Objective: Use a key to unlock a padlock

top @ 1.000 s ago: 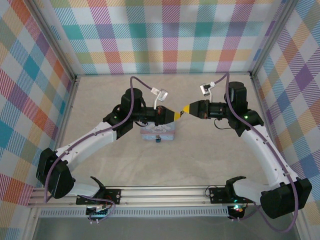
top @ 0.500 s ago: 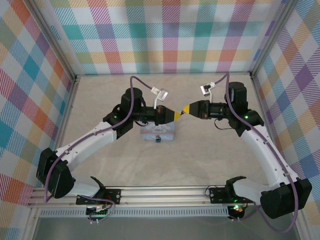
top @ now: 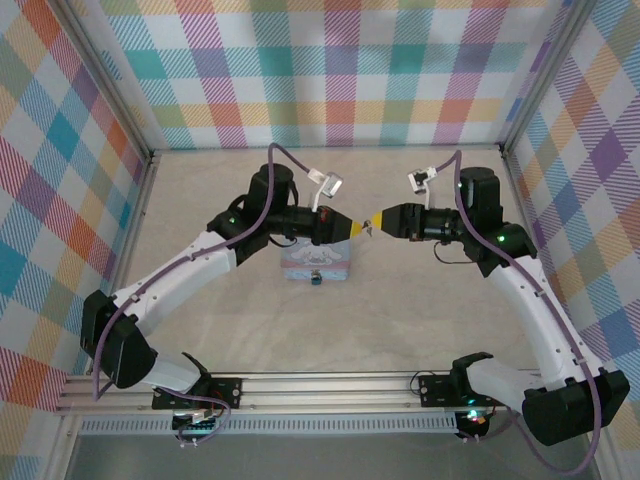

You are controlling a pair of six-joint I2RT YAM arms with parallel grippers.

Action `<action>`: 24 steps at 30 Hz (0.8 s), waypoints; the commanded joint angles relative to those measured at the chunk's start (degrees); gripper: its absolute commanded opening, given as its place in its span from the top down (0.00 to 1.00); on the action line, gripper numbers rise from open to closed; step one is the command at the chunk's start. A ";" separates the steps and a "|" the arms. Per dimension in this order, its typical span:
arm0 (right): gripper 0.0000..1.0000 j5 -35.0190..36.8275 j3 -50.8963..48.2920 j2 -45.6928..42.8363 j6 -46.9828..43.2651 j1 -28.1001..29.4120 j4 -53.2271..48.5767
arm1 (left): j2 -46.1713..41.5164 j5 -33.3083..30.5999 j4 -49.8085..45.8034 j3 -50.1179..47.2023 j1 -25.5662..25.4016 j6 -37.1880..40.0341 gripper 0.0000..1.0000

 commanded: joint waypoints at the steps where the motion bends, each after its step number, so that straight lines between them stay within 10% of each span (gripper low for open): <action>1: 0.56 -1.57 -1.31 -0.61 -2.40 -0.30 2.09 | 0.96 1.44 -14.06 4.44 -0.35 6.66 1.00; 14: 0.47 -11.66 -5.11 0.45 -1.87 3.74 10.07 | 1.55 7.62 -22.96 8.33 -0.39 12.28 1.00; 24: 0.60 -12.55 -3.86 1.67 -5.66 6.79 5.88 | 0.81 7.37 -22.38 8.05 -0.38 12.29 1.00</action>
